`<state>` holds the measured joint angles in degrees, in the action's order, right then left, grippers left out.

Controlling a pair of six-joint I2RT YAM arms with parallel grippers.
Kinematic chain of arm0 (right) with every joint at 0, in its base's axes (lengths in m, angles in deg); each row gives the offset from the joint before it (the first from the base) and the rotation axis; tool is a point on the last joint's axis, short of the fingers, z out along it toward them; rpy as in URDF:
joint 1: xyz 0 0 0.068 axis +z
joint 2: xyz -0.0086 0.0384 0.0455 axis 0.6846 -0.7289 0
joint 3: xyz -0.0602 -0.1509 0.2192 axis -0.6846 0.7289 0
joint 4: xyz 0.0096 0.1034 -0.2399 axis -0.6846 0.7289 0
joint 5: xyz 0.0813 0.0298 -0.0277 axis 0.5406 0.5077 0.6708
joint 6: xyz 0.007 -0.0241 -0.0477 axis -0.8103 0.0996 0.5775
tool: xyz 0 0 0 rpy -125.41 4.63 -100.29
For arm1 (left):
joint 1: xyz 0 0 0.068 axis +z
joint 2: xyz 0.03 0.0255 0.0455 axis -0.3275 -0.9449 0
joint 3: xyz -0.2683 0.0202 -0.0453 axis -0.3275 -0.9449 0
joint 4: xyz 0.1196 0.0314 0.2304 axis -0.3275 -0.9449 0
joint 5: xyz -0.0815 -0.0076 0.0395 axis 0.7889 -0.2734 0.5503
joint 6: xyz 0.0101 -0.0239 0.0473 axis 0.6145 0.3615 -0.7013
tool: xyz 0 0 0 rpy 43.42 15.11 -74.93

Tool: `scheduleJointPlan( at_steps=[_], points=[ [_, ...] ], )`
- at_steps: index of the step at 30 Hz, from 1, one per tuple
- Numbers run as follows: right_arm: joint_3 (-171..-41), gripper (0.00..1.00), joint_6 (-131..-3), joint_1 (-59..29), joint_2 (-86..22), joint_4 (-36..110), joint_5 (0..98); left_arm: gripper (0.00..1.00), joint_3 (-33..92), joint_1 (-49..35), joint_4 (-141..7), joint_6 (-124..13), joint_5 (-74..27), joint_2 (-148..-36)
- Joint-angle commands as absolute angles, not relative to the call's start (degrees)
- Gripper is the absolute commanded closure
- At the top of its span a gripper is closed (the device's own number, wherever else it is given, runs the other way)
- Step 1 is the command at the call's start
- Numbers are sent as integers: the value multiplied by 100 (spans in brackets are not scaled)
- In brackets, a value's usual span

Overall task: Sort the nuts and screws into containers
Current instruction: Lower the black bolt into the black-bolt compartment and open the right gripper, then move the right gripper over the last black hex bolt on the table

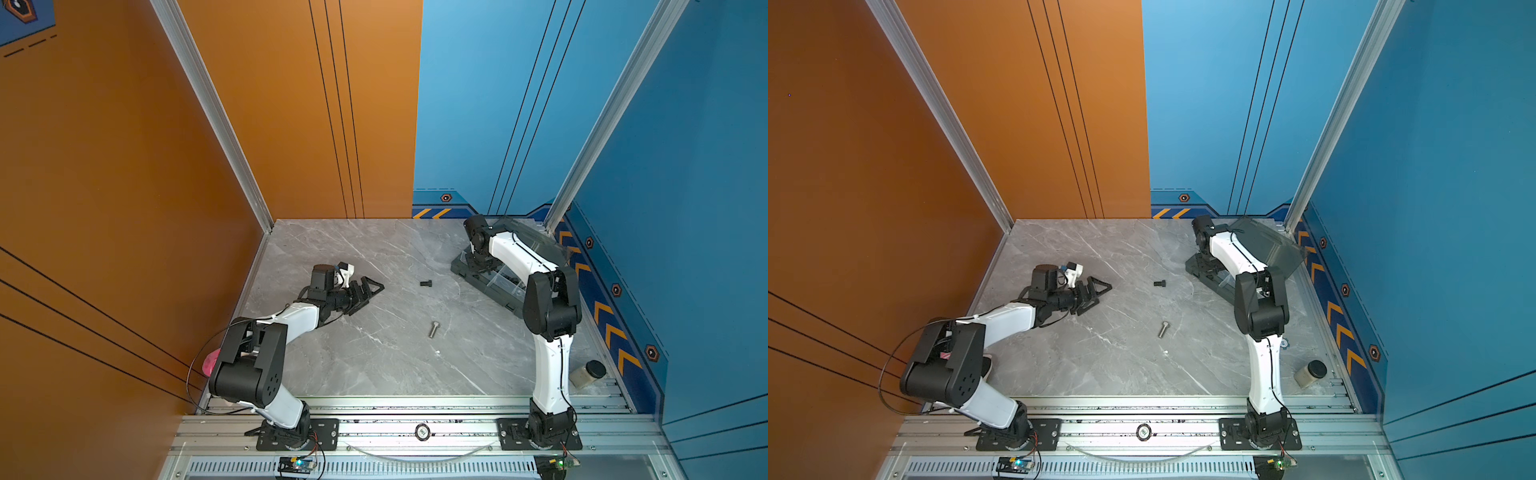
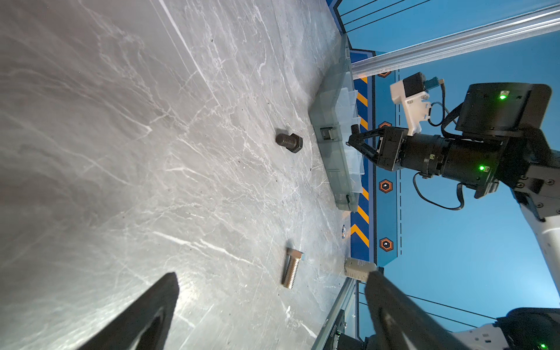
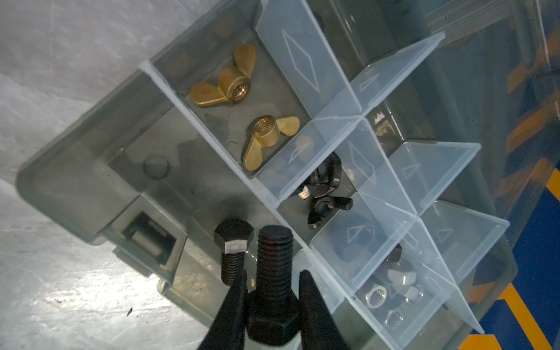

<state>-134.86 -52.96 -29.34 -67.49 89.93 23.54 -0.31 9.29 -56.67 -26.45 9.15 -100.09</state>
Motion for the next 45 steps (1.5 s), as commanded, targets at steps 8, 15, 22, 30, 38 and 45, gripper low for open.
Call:
scheduleJointPlan(
  at_steps=[8,15,22,30,38,45],
  points=[
    [-13557,70,-5431,-2969,-6820,9097,2353,2,48,866,-5768,-2684,813,-9839],
    [-13557,62,-5483,-3004,-6645,9098,2711,2,36,845,-5765,-2698,822,-9839],
    [-13513,55,-5680,-3060,-6369,9058,3128,2,13,840,-5770,-2715,818,-9805],
    [-13294,47,-6734,-2863,-5926,8375,4926,2,-5,861,-5795,-2725,800,-9772],
    [-13636,40,-5973,-2491,-6463,8163,5881,2,3,908,-5870,-2788,848,-9764],
    [-14256,40,-4154,-2510,-6898,8614,6238,2,-51,945,-5866,-2785,800,-9730]
  ],
)
